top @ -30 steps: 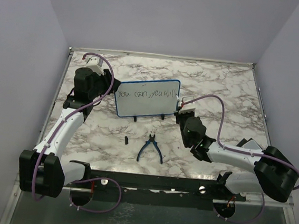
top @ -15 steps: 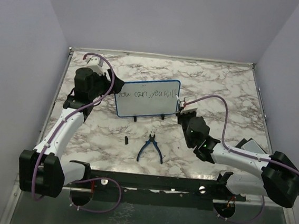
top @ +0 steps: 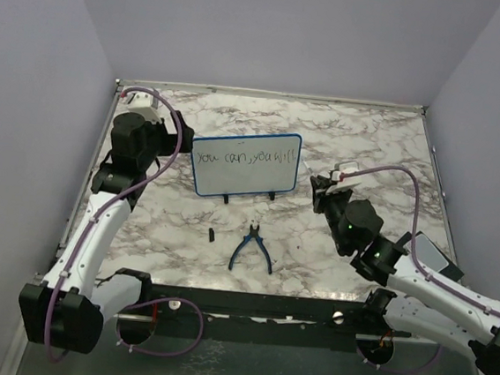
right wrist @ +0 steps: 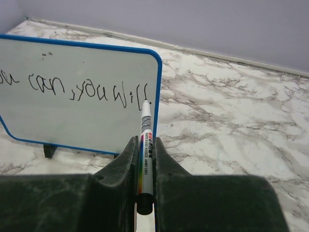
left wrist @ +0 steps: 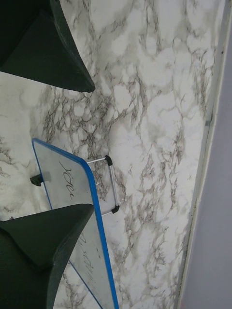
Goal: Write a sentence on the whiteboard
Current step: Write a sentence on the whiteboard, then pick up the pen cap from the center of the board.
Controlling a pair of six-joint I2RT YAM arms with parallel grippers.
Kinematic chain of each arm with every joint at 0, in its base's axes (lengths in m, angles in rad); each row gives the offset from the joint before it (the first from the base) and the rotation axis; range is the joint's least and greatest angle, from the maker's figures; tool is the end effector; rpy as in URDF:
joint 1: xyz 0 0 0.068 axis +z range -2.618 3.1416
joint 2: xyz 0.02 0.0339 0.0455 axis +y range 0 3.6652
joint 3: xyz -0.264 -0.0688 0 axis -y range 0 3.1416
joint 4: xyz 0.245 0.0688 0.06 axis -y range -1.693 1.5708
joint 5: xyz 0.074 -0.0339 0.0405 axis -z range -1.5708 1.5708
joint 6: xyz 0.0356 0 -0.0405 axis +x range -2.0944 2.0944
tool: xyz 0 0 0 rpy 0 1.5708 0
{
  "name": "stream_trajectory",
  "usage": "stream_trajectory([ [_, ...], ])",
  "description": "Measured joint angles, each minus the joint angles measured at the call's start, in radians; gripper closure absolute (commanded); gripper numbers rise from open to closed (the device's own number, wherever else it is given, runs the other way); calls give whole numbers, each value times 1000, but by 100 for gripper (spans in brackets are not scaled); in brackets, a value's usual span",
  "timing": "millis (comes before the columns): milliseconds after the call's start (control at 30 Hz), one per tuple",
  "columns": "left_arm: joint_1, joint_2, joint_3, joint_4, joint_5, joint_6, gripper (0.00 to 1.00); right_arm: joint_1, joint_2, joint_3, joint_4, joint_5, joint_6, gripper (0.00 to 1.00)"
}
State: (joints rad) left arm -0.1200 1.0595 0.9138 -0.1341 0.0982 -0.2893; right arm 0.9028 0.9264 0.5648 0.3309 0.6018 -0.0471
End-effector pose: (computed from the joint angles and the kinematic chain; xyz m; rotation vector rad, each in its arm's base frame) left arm 0.2449 -0.0330 0.3373 -0.0889 1.8638 -0.3751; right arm 0.1491 0.1564 0.2908 -0.2904 1.5725 0.1838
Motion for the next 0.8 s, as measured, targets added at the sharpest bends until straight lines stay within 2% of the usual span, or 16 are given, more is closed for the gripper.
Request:
stream_trajectory([
  [67,0,-32,35,-46,-44,10,1,0,-48,20,-79,-3,37,99],
  [200,0,-113,101,-150,-105,16,8,0,-129,56,-242,-14,121,99],
  [400,0,-233,119,-349,-133,0,16,0,-183,103,-469,-44,260,99],
  [633,-38,-253,39,-510,-94,-97,18,0,-185,156,-640,-97,366,99],
  [800,-145,-222,-37,-550,-89,-191,18,0,-180,156,-692,-117,407,99],
])
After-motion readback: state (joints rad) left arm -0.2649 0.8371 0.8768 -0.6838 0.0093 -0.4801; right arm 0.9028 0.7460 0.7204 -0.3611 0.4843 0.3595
